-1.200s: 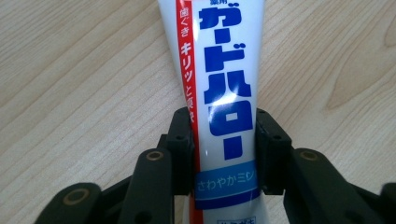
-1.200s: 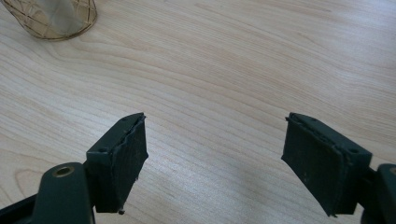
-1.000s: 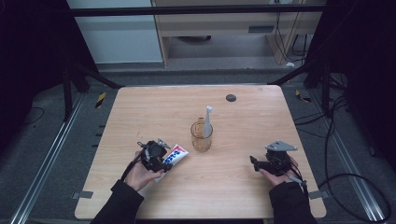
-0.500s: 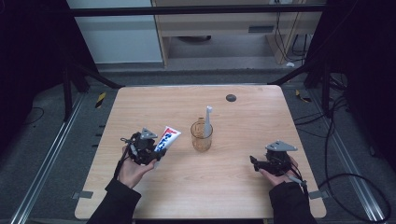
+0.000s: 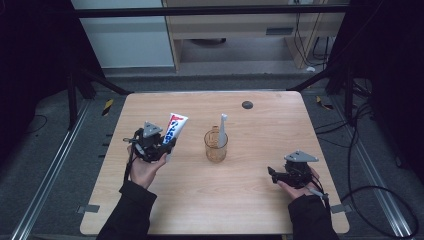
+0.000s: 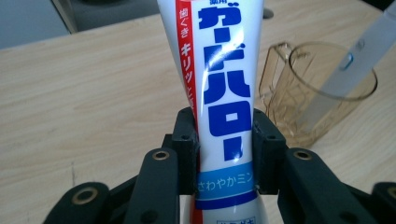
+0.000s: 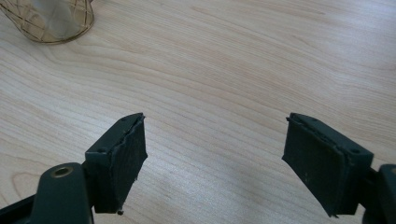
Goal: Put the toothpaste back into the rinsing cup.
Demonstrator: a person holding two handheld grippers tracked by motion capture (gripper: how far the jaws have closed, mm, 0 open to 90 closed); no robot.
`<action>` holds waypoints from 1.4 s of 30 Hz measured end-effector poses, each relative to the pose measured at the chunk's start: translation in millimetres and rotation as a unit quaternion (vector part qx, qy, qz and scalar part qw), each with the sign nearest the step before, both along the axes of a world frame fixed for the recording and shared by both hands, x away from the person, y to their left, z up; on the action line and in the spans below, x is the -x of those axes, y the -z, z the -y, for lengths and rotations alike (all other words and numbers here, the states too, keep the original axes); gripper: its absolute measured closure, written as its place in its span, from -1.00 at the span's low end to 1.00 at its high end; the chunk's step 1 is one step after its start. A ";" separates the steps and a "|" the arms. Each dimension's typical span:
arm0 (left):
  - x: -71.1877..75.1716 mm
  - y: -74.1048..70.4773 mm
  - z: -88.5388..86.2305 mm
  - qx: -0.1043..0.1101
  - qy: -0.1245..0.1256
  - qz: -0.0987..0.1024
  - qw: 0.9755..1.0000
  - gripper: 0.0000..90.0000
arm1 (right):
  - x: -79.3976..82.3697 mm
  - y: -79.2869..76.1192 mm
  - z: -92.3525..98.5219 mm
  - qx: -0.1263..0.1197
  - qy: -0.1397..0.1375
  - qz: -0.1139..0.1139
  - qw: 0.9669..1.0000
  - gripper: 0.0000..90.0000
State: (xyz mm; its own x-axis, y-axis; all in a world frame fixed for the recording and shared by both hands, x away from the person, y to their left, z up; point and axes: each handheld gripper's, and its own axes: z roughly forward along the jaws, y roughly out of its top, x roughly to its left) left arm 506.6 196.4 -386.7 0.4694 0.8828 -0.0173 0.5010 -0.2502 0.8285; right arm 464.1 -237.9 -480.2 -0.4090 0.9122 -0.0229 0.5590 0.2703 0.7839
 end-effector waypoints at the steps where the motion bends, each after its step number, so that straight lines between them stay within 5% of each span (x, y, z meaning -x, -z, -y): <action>1: -1.7 -0.5 1.5 0.005 -0.001 0.001 1.000 0.49 | -0.1 0.1 0.2 0.000 0.000 0.000 1.000 -0.53; 18: -25.5 -6.8 35.1 0.056 -0.011 0.060 0.997 0.49 | -0.7 0.9 -0.3 -0.001 -0.003 0.001 1.000 -0.53; 29: -36.6 -15.1 52.0 0.092 -0.008 0.089 0.992 0.49 | -1.0 0.8 -0.1 -0.005 -0.004 0.005 1.000 -0.53; 42: -40.8 -11.3 78.8 0.106 0.001 0.129 0.986 0.50 | -1.5 1.0 0.1 -0.006 -0.005 0.009 1.000 -0.53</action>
State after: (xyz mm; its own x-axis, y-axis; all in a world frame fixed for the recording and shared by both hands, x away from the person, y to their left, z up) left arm 547.4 117.6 -375.4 0.4848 0.8708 -0.0819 0.2664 -0.0579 0.9621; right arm 465.5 -238.0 -481.1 -0.4173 0.9086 -0.0198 0.5418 0.2662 0.7972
